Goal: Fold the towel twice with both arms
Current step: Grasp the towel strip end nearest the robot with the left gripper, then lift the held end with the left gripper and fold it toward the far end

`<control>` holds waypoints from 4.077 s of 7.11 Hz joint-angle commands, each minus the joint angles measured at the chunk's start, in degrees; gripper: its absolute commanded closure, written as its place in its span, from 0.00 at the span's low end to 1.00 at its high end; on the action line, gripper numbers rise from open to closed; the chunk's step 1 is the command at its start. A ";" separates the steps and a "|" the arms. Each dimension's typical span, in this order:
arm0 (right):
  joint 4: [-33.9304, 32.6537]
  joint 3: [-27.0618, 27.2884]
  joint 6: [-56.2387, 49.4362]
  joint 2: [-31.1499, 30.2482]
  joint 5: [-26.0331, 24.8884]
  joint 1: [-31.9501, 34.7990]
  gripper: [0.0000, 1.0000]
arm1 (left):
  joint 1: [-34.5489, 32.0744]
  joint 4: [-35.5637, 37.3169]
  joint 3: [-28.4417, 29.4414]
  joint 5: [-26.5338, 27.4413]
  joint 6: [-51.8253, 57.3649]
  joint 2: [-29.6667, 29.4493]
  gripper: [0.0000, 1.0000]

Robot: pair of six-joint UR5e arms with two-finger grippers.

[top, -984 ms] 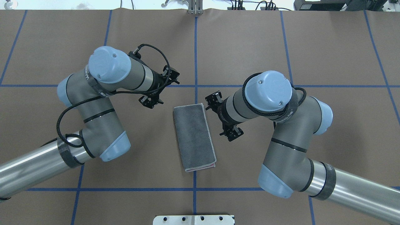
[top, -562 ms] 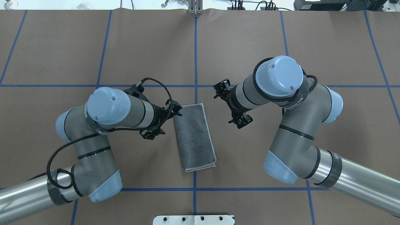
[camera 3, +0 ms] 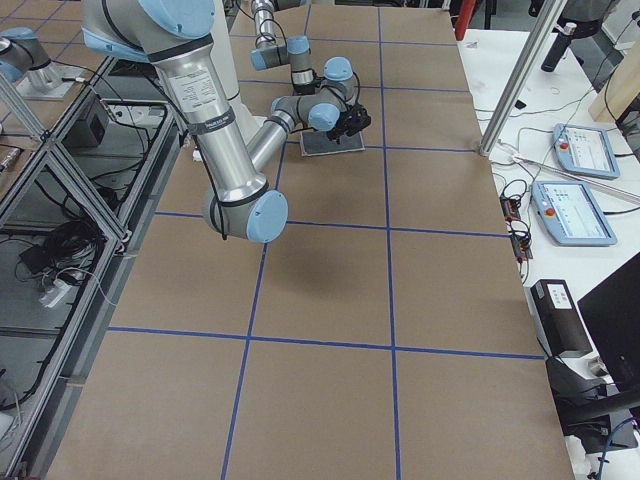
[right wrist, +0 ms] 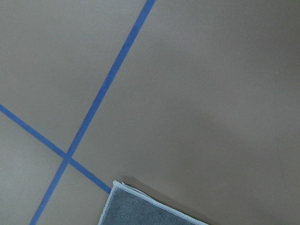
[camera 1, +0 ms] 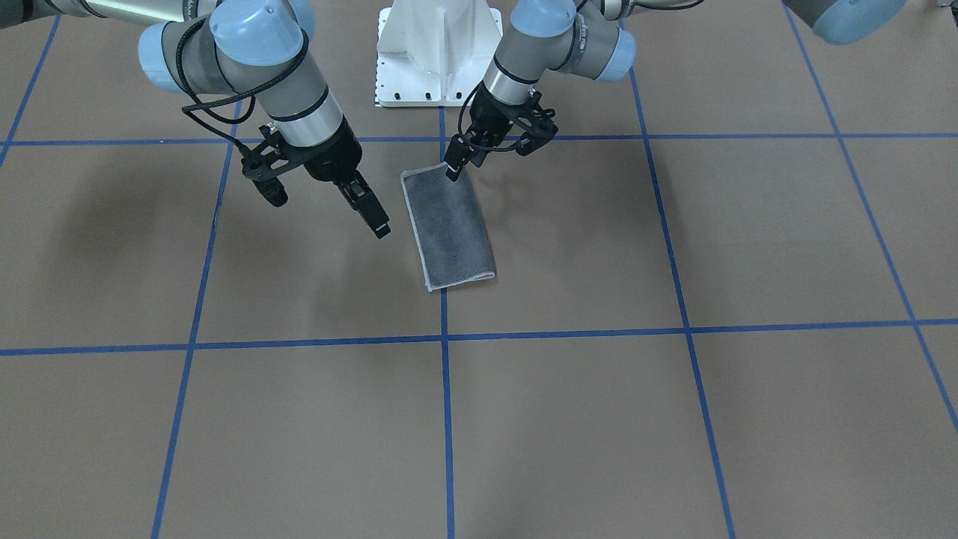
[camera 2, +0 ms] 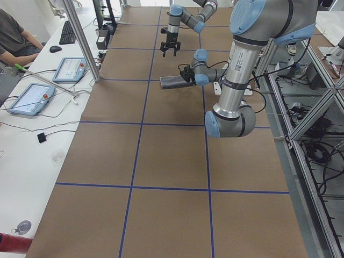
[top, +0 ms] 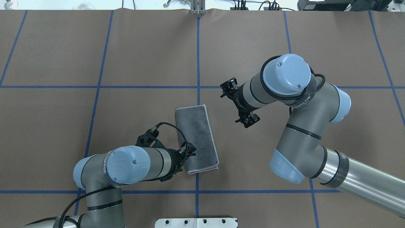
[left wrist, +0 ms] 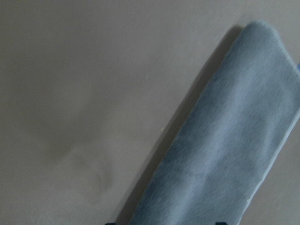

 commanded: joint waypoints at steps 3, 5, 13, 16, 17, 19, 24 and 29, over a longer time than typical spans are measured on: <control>0.08 -0.10 -0.01 -0.56 -0.08 -0.33 0.00 | 1.84 -0.04 0.54 0.75 -0.75 -0.65 0.44; 0.08 -0.19 -0.01 -0.74 0.01 -0.51 0.00 | 1.58 -0.04 0.45 0.84 -0.58 -0.56 0.51; 0.17 -0.10 -0.01 -1.62 -0.34 -1.39 0.00 | 0.62 0.49 -0.51 0.66 -1.63 -1.53 1.00; 0.17 -0.01 -0.01 -1.79 -0.08 -1.04 0.00 | -5.43 0.67 -0.25 0.13 -1.54 -3.46 1.00; 0.17 -0.01 -0.19 -1.88 0.10 -0.69 0.00 | -6.85 0.67 -0.08 -0.04 -1.45 -3.55 1.00; 0.17 -0.01 -0.98 -2.40 0.01 -0.68 0.00 | -9.05 0.49 0.18 -0.13 -1.28 -3.55 1.00; 0.25 -0.01 -2.03 -3.37 -0.08 -0.60 0.00 | -15.01 0.23 9.75 -2.31 -0.67 -10.22 1.00; 0.17 0.16 -2.03 -3.37 -0.43 -0.68 0.00 | -17.58 -2.74 20.90 -2.50 -0.49 -15.67 1.00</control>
